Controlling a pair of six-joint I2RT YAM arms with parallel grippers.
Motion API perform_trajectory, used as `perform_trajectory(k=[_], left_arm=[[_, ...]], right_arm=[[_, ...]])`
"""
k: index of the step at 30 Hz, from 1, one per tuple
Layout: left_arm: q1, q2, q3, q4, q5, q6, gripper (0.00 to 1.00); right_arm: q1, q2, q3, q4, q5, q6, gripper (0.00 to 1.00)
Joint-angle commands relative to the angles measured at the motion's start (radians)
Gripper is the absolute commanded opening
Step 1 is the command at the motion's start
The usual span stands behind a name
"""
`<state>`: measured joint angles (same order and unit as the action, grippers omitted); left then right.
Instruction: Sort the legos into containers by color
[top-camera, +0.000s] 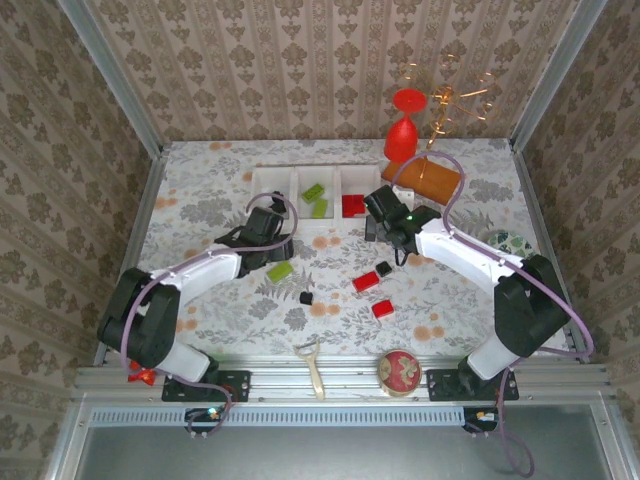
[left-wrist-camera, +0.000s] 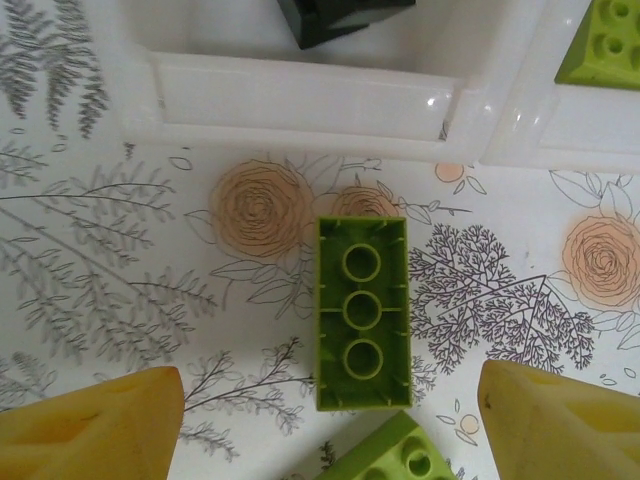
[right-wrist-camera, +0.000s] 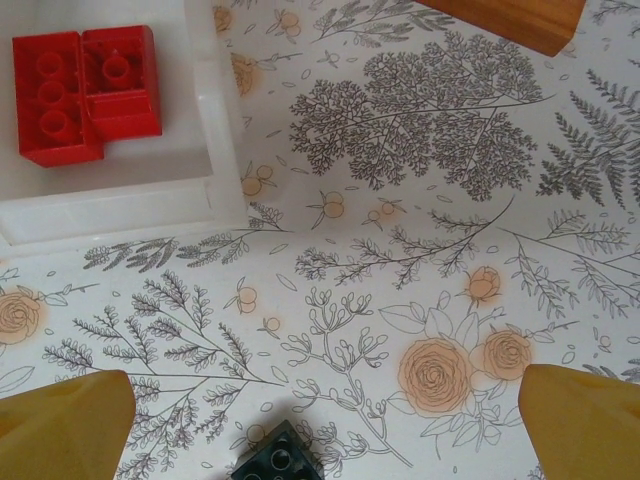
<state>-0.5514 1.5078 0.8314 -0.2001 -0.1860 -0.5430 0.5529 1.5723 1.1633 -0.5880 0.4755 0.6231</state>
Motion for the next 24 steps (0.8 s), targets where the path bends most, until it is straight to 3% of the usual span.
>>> perform_trajectory(k=[1,24], left_arm=[[-0.008,0.045,0.042,-0.041,0.021,-0.012,0.77],[0.013,0.203,0.064,0.000,0.045,-0.026,0.64]], right_arm=[[0.002,-0.043,-0.017,-0.038,0.063,0.033,1.00],[-0.002,-0.019,-0.007,-0.049,0.057,0.052,1.00]])
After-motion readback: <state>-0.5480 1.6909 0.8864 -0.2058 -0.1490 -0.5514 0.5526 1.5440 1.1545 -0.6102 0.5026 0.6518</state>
